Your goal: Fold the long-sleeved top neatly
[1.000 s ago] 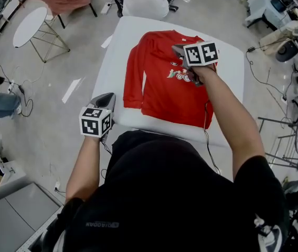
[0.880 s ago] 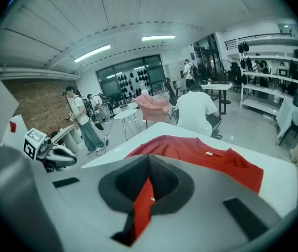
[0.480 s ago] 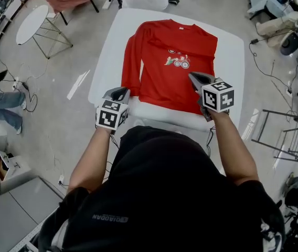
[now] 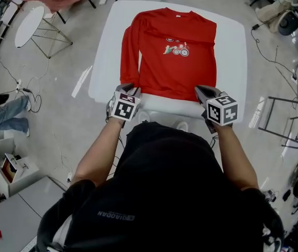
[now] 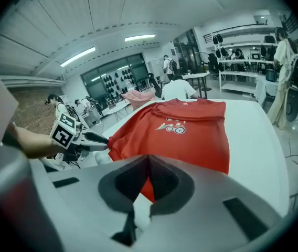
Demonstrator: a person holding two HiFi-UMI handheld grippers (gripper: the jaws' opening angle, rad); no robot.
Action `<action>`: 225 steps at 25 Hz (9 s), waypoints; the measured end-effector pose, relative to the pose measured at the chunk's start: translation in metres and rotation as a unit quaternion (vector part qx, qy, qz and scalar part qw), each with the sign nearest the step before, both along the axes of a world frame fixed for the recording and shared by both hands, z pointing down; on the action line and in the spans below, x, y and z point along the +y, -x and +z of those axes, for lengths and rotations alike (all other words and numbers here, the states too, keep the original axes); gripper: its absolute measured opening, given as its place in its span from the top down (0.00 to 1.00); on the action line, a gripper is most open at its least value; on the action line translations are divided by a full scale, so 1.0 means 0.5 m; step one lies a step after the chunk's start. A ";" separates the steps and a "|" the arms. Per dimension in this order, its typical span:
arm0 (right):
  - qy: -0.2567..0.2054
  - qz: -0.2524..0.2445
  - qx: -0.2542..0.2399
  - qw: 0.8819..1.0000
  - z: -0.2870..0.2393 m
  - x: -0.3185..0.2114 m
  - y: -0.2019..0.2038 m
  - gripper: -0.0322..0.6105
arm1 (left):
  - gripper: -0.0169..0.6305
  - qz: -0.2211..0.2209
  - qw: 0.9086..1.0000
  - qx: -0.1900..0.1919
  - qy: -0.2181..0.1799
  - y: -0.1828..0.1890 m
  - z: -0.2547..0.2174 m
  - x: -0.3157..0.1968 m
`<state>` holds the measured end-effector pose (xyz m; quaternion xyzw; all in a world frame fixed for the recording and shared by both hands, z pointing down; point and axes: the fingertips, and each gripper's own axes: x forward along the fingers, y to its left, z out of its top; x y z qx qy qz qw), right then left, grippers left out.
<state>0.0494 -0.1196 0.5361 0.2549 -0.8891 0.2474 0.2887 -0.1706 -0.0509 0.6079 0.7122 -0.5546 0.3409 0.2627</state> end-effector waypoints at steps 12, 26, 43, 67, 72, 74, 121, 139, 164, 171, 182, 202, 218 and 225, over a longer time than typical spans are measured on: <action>-0.005 0.004 0.023 1.000 0.011 0.022 -0.027 0.94 | 0.83 -0.003 0.999 -0.049 0.022 0.051 0.078 -0.016; -0.022 0.009 0.017 1.000 -0.027 -0.022 0.030 0.94 | 0.92 -0.147 0.980 0.095 -0.095 0.315 -0.174 -0.019; -0.042 0.032 0.016 0.998 -0.048 -0.075 0.132 0.94 | 0.93 -0.130 0.984 0.017 -0.122 0.717 -0.393 -0.227; -0.024 0.078 0.016 0.997 -0.028 -0.080 0.096 0.94 | 0.93 0.015 0.984 0.114 -0.135 0.514 -0.557 -0.305; -0.020 0.057 0.002 0.998 -0.031 -0.093 0.067 0.94 | 0.93 0.014 0.973 0.174 -0.150 0.380 -0.610 -0.338; -0.020 0.049 -0.002 0.999 -0.035 -0.099 0.044 0.94 | 0.93 0.020 0.969 0.190 -0.155 0.320 -0.627 -0.355; 0.035 0.076 -0.028 0.996 0.050 -0.215 -0.379 0.94 | 0.90 -0.008 0.989 0.144 0.032 -0.445 -0.136 -0.803; 0.000 -0.030 -0.031 0.999 0.034 -0.195 -0.252 0.94 | 0.81 -0.016 0.979 0.166 -0.114 -0.286 -0.372 -0.613; -0.154 -0.072 0.222 0.960 0.126 0.034 -0.200 0.91 | 0.84 0.079 0.997 -0.015 -0.010 0.017 -0.023 -0.002; -0.165 -0.097 0.262 0.946 0.164 0.067 -0.193 0.82 | 0.76 0.241 0.963 -0.122 -0.009 -0.066 0.051 0.044; -0.209 -0.267 0.363 0.868 0.209 0.062 -0.188 0.78 | 0.76 0.323 0.930 -0.171 0.033 -0.070 0.079 0.034; -0.089 -0.224 0.280 0.929 0.203 0.092 -0.190 0.90 | 0.94 0.164 0.972 -0.093 0.141 0.000 0.075 0.086; -0.109 -0.192 0.308 0.925 0.193 0.203 -0.206 0.90 | 0.94 0.162 0.979 -0.018 0.119 0.008 0.059 0.214; -0.096 -0.184 0.242 0.948 0.072 0.243 -0.174 0.90 | 0.94 0.191 0.977 -0.008 0.093 0.034 -0.051 0.230</action>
